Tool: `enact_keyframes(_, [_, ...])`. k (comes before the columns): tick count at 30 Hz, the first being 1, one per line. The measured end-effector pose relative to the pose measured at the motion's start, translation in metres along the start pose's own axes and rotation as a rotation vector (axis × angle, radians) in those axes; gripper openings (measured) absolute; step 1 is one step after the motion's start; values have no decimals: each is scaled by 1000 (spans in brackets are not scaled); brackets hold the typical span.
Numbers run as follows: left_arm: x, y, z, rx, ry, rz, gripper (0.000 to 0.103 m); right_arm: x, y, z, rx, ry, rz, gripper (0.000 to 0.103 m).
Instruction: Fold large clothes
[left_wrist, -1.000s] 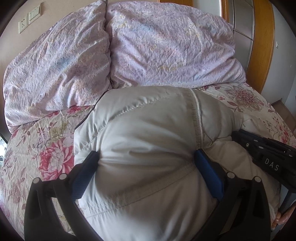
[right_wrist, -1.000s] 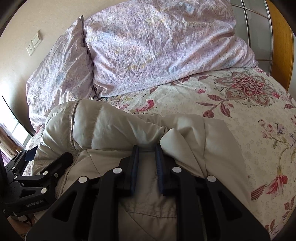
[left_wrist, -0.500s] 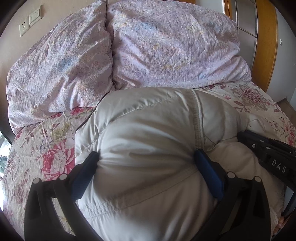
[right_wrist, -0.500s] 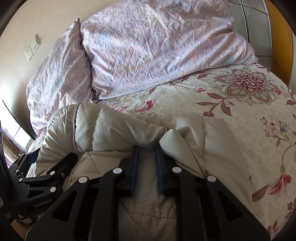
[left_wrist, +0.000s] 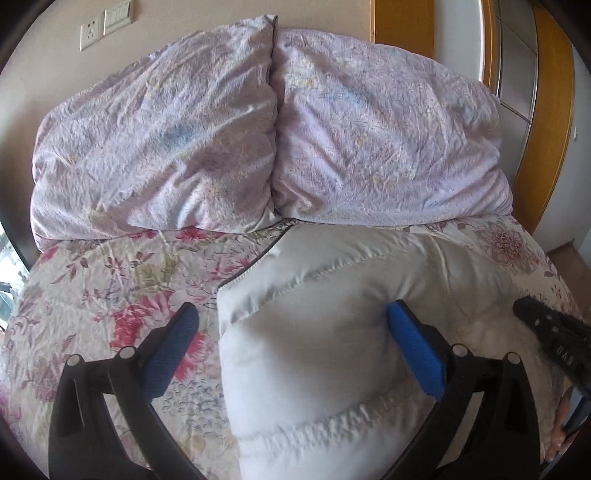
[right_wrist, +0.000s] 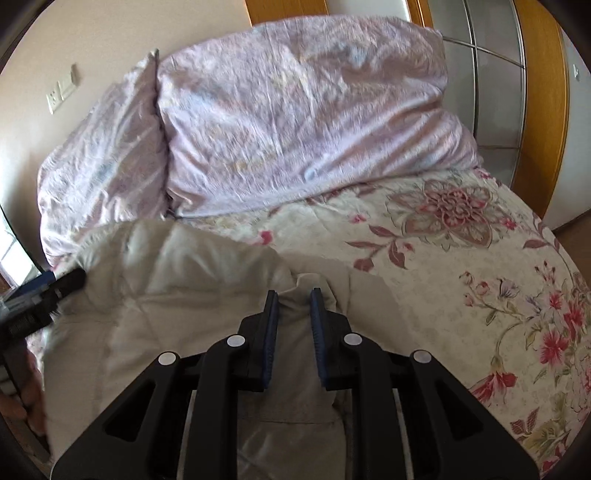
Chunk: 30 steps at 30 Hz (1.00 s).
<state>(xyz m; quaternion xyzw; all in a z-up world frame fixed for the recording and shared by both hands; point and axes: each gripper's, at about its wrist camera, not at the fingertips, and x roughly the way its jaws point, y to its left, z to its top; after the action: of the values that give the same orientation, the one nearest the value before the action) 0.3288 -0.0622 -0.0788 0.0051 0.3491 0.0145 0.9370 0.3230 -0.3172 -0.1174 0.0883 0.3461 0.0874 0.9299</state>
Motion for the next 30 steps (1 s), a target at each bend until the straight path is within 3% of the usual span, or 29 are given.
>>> enact_keyframes(5, [12,-17,-6,61,-4,19,101,12,-5,-7,23,-9,8,18])
enact_keyframes(15, [33,-25,-9,89,8,58,101,22,-9,-10,56,12,18,18])
enact_keyframes(20, [6,-12,-12,43,-10,-9,101,-2,5,-12,9,-9,-13,18])
enact_keyframes(23, [-19,1,-18,-38,1,-116,101,-36,18,-25,1,-50,95,18])
enact_keyframes(25, [-29,0,-24,-40,3,-150,101,-56,25,-36,0,-71,134,19])
enact_keyframes(30, [-19,-10,-37,-8,31,-142,101,-54,20,-57,63,-31,149,19])
